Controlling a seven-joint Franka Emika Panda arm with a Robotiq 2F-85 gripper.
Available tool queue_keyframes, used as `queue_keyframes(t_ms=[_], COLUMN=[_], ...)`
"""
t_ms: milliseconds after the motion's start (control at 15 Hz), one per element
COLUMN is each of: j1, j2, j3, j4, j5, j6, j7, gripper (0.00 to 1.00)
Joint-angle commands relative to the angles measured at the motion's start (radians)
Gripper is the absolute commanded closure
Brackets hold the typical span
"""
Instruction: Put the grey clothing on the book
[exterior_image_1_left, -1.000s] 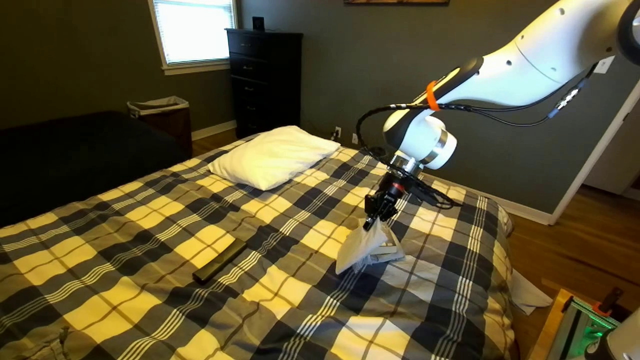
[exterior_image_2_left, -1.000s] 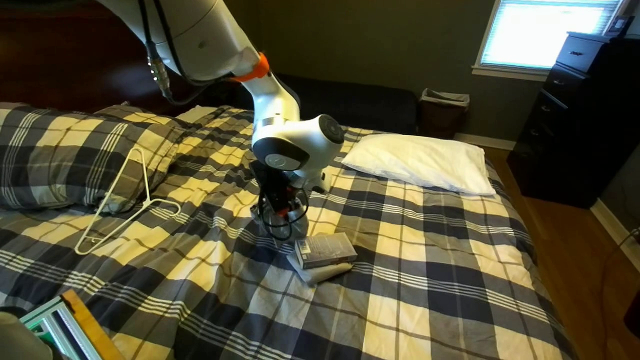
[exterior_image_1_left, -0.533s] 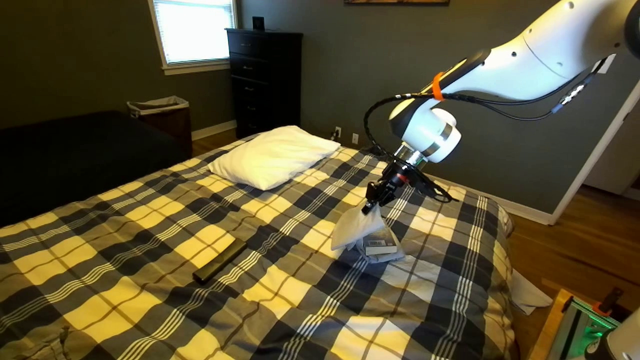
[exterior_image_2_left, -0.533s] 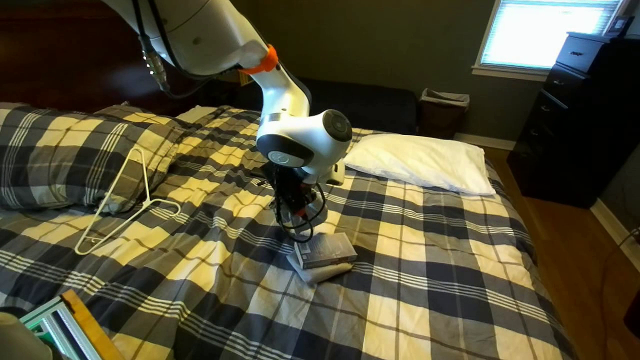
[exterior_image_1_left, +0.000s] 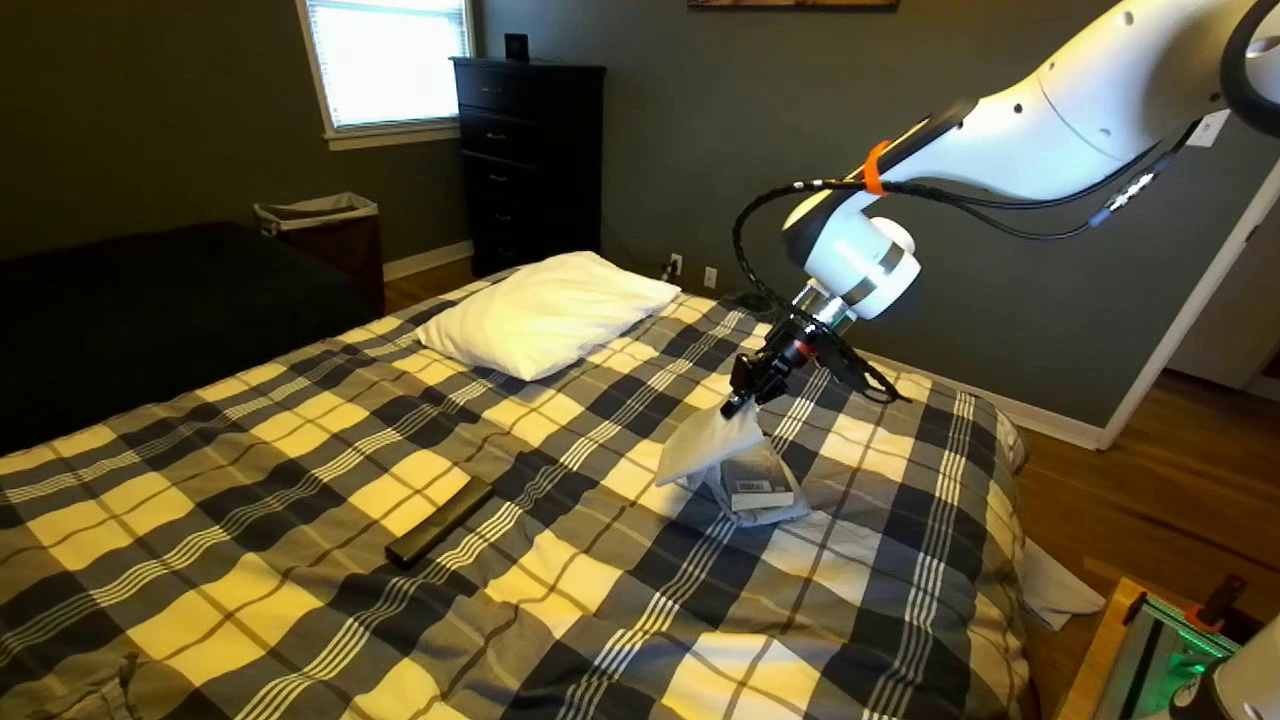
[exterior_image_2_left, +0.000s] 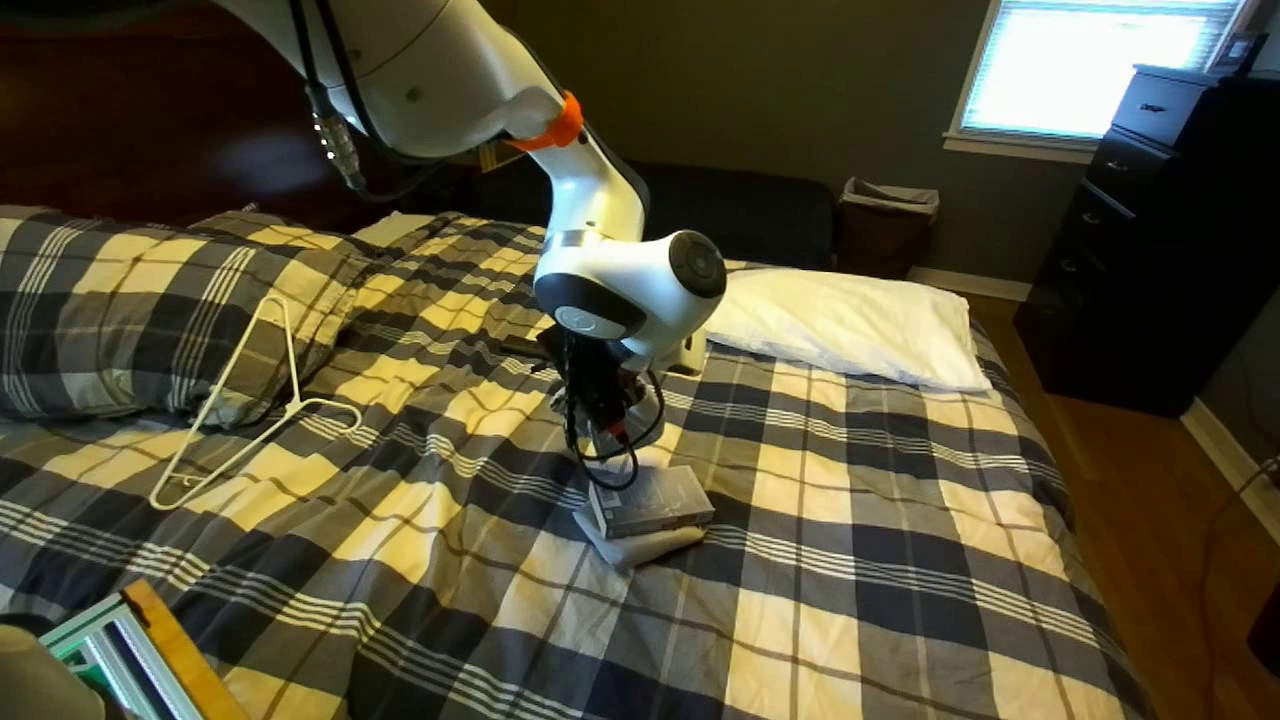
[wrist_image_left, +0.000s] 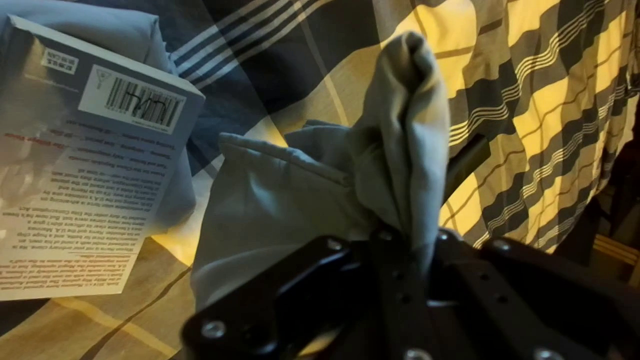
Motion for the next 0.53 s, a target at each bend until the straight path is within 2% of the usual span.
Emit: queue_keyframes(t_ms=[0, 67, 267, 467], j1=[0.004, -0.017, -0.019, -0.009], j2=[0.027, 0.039, 0.072, 0.109], j3=[-0.017, -0.010, -0.036, -0.083], j4=[0.016, 0.029, 0.046, 0.054], j5=[-0.012, 0.013, -0.003, -0.039], j6=[-0.074, -0.130, -0.189, -0.181], j7=[-0.026, -0.069, -0.067, 0.007], gripper=[0.98, 0.98, 0.98, 0.98])
